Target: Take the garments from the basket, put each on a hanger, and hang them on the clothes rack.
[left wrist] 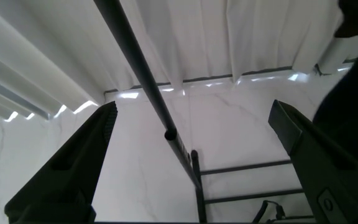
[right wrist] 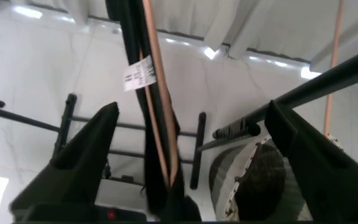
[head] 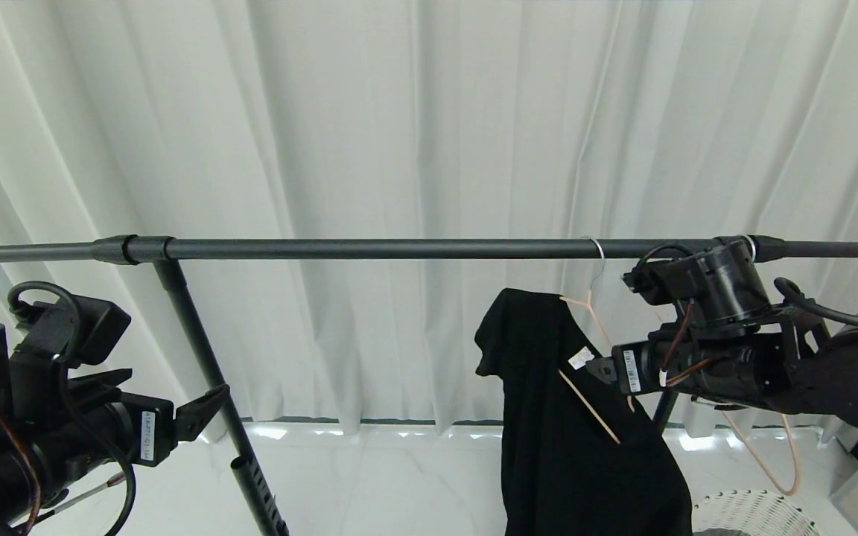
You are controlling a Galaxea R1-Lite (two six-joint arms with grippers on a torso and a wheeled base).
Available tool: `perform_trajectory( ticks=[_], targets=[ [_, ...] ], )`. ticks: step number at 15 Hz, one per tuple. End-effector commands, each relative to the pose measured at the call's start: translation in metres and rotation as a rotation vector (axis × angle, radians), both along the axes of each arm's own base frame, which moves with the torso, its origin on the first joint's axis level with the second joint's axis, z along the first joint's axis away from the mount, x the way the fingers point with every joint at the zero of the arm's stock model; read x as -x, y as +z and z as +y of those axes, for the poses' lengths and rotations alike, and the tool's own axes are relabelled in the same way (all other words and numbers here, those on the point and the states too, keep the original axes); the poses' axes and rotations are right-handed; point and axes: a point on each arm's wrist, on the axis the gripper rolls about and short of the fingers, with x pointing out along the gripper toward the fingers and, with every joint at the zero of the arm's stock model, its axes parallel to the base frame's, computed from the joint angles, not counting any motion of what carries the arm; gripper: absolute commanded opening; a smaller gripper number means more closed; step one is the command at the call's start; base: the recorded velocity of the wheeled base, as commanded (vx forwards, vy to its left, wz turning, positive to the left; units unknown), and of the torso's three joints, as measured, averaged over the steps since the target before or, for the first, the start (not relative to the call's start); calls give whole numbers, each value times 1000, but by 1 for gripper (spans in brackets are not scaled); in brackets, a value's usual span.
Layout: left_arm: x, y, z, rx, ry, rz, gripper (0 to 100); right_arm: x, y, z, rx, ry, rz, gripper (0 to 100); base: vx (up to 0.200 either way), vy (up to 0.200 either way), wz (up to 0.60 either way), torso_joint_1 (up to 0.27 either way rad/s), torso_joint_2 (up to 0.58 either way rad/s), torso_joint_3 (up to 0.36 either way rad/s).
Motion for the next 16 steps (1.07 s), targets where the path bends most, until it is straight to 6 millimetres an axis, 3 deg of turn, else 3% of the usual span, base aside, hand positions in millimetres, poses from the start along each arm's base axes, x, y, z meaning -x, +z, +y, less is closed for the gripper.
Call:
perform_trajectory(
  ticks=[1,2,4,8,11,16],
  targets=[
    [0,1,0,0,3,-5,100,10,20,-6,-36,3,-52,100,0,0,0,0,0,0],
    [-1,1,1,2,7,-5,100,16,28,-7,-53,8,-70,100,0,0,0,0,0,0],
    [2,-2,9,7,59,5,100,48,54,-23,-49,24,-68,100,0,0,0,0,0,0],
    [19,10,11,-41,175,-85,100,96,78,-62,130,27,-128,100,0,0,0,0,0,0],
    [22,13,12,-56,216,-106,100,94,74,-76,211,6,-138,100,-200,0,0,9,-1,4],
    [28,18,10,-146,176,-131,100,90,67,-79,232,-27,-142,100,-200,0,0,-5,2,2]
  ],
)
